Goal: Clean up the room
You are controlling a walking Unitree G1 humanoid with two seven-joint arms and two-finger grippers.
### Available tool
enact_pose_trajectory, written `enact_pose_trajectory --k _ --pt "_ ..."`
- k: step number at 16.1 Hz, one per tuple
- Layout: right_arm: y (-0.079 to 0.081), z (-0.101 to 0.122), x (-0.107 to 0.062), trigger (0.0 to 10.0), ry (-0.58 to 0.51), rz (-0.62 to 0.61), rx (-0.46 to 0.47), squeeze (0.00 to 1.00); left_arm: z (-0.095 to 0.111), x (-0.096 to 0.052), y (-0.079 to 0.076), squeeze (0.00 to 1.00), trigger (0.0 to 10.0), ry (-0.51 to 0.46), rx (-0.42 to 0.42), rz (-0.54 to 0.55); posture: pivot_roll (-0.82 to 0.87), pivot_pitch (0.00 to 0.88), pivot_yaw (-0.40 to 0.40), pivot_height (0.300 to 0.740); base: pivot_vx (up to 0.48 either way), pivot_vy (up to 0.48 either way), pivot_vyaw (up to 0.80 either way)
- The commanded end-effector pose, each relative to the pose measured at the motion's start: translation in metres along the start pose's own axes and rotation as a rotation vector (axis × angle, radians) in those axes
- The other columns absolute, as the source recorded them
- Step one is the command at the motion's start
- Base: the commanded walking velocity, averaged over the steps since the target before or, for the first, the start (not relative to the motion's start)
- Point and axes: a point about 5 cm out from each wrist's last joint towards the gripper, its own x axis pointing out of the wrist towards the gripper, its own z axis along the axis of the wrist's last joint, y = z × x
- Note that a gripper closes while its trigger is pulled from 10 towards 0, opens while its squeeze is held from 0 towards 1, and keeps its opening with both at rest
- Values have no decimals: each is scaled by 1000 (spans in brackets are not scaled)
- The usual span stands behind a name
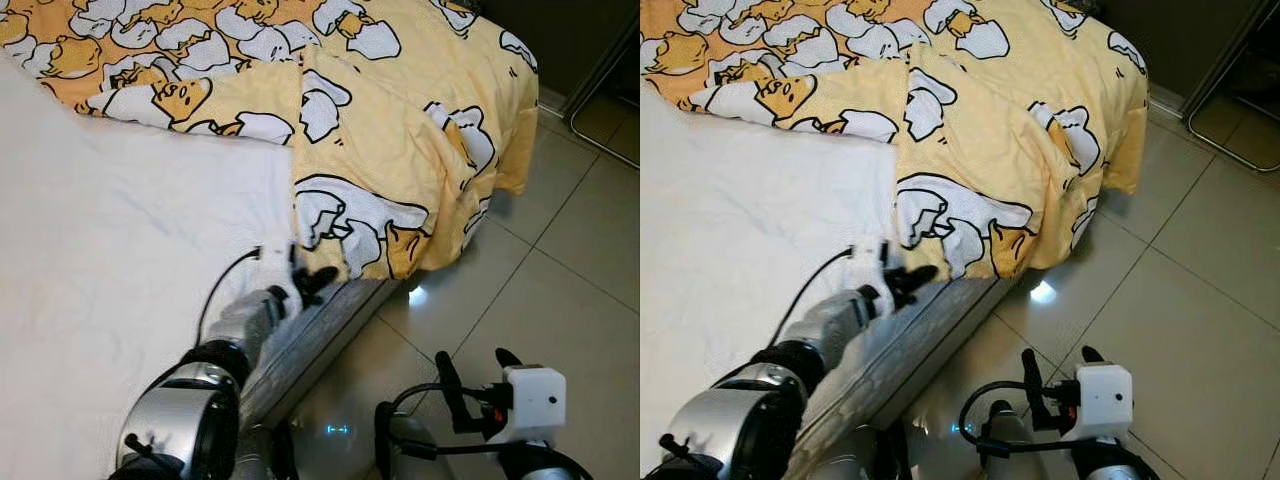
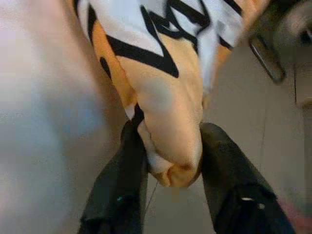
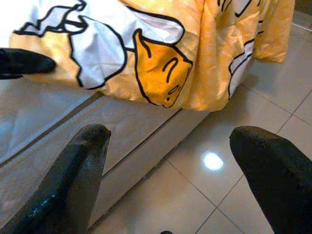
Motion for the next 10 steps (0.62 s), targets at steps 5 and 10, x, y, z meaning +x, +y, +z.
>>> enact_pose_trajectory --k 5,10 --pt "13 -2 1 10000 17 107 4 0 -7 -2 0 0 0 1 -34 -31 -248 231 76 740 0 0 0" --pt "15 -3 1 10000 24 121 11 0 -18 -13 5 0 0 64 101 -140 -238 236 78 740 0 0 0"
